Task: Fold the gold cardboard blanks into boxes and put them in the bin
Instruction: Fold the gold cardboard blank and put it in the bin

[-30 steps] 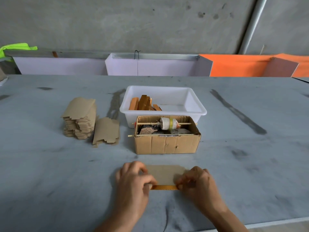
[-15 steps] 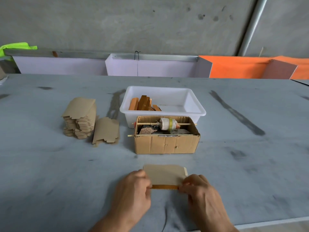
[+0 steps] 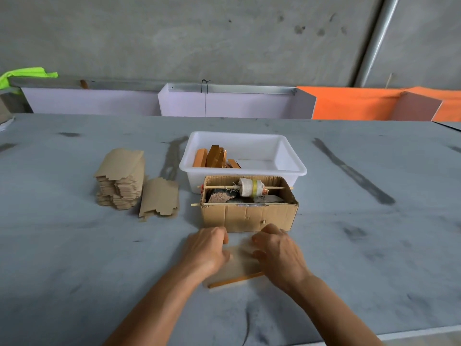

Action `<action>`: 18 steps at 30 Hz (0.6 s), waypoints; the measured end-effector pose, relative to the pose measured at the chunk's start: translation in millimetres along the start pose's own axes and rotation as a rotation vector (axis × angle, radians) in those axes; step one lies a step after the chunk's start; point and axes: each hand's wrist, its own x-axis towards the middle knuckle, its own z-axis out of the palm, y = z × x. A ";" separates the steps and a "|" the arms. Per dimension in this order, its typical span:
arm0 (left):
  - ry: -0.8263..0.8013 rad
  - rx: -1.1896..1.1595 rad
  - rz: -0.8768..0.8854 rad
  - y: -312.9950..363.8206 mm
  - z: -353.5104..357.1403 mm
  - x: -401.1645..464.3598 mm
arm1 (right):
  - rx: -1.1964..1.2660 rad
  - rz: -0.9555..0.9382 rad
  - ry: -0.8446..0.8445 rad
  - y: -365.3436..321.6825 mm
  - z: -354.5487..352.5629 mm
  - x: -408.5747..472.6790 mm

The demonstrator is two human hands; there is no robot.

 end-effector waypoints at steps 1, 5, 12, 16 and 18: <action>-0.003 -0.006 -0.002 0.4 -1.4 0.3 | -0.013 -0.036 -0.019 0.5 1.1 3.5; 0.001 -0.012 0.017 0.7 -3.0 1.8 | -0.081 -0.132 -0.109 0.1 0.0 16.2; -0.051 -0.084 -0.017 0.8 -5.5 3.2 | -0.006 -0.127 -0.105 -0.8 -6.9 23.6; -0.056 -0.246 -0.051 -7.4 -8.0 6.7 | 0.087 -0.095 -0.040 5.5 -7.4 21.9; -0.033 -0.247 -0.035 -9.1 -7.1 6.7 | 0.090 -0.111 -0.050 7.5 -7.5 21.9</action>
